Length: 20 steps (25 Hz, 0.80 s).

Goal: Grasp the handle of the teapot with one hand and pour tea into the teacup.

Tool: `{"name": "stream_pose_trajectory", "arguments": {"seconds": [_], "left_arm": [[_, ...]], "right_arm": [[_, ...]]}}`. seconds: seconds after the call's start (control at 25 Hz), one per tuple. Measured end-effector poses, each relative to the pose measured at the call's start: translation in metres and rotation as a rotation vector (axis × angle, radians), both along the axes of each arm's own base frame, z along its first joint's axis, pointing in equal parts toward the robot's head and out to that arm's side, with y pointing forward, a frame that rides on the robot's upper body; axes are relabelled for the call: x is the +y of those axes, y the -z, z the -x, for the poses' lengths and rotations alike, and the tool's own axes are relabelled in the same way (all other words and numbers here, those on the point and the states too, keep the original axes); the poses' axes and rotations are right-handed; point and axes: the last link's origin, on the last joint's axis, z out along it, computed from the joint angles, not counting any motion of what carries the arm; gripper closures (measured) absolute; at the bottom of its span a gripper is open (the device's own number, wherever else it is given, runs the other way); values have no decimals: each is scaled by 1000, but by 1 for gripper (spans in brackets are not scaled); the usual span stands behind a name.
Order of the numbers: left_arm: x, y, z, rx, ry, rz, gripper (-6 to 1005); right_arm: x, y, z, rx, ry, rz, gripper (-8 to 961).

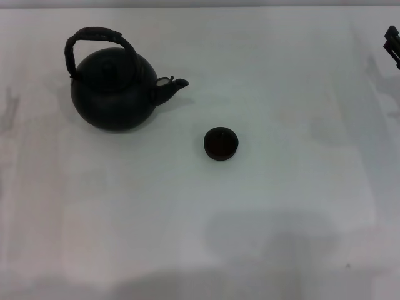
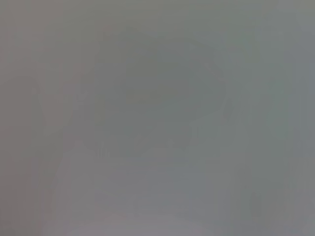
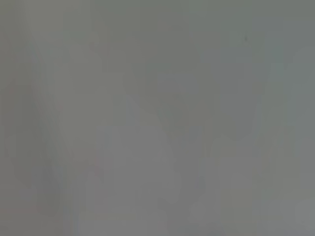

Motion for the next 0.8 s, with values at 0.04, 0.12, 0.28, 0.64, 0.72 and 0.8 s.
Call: {"name": "stream_pose_trajectory", "arguments": {"seconds": [0.04, 0.12, 0.28, 0.64, 0.72, 0.8], "left_arm": [[0, 0, 0, -1, -1, 0, 112], [-1, 1, 0, -4, -4, 0, 112], [0, 1, -1, -7, -2, -1, 112], [9, -5, -6, -40, 2, -65, 112], [11, -6, -6, -51, -5, -81, 112], [13, -6, -8, -57, -5, -81, 112]], "right_arm": [[1, 0, 0, -1, -2, -1, 109], [2, -2, 1, -4, -6, -5, 109], [7, -4, 3, -12, -12, -7, 109], [15, -11, 8, -25, -28, -30, 109], [16, -11, 8, -26, -23, -30, 109], [16, -10, 6, -28, -16, -26, 109]]}}
